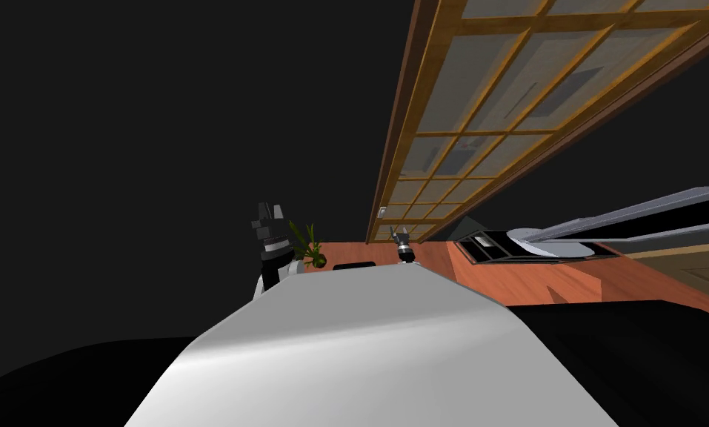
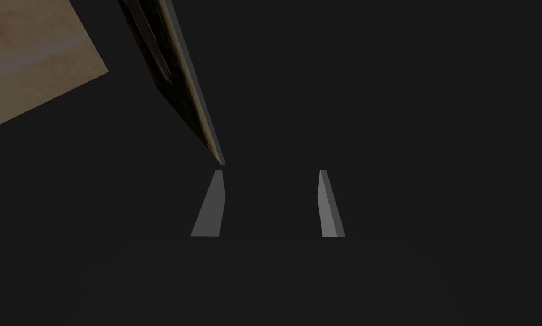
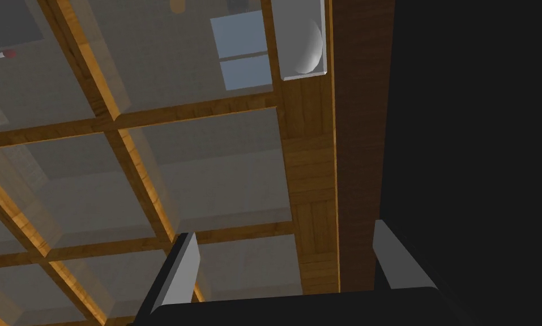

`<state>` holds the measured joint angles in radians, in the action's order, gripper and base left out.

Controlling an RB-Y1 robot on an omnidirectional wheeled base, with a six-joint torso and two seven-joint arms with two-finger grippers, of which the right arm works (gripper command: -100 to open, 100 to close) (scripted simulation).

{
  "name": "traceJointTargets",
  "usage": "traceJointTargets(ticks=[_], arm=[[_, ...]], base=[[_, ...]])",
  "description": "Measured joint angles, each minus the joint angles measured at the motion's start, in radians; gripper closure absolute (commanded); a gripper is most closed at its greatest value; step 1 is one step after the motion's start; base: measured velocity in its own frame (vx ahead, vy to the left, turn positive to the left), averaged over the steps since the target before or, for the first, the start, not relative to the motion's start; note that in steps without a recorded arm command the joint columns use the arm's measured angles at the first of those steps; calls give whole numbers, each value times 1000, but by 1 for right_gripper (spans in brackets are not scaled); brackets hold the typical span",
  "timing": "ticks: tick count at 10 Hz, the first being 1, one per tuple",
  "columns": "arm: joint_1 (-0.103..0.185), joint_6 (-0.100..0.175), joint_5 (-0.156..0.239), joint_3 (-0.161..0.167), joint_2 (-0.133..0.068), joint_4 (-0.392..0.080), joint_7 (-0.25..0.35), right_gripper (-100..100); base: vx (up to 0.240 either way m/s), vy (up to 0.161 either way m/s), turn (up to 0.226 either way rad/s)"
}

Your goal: Pull the door open

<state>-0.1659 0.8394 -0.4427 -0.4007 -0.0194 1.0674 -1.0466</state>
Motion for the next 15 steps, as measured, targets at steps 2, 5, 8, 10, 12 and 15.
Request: traceJointTargets(ticks=[2, 5, 8, 10, 12, 15], arm=[[9, 1, -22, -16, 15, -37, -40, -100], [30, 16, -53, -44, 39, -114, -105, -100], [36, 28, -57, -59, 31, -153, -131, -100], [65, 41, -33, -85, -13, -214, -142, -100], [64, 38, -19, -99, -19, -214, -148, -100], [70, 39, -6, -113, -13, -225, -152, -100]], base=[[115, -4, 71], [112, -12, 65], [14, -38, 77], [81, -55, 191], [166, -27, 62], [204, 9, 51]])
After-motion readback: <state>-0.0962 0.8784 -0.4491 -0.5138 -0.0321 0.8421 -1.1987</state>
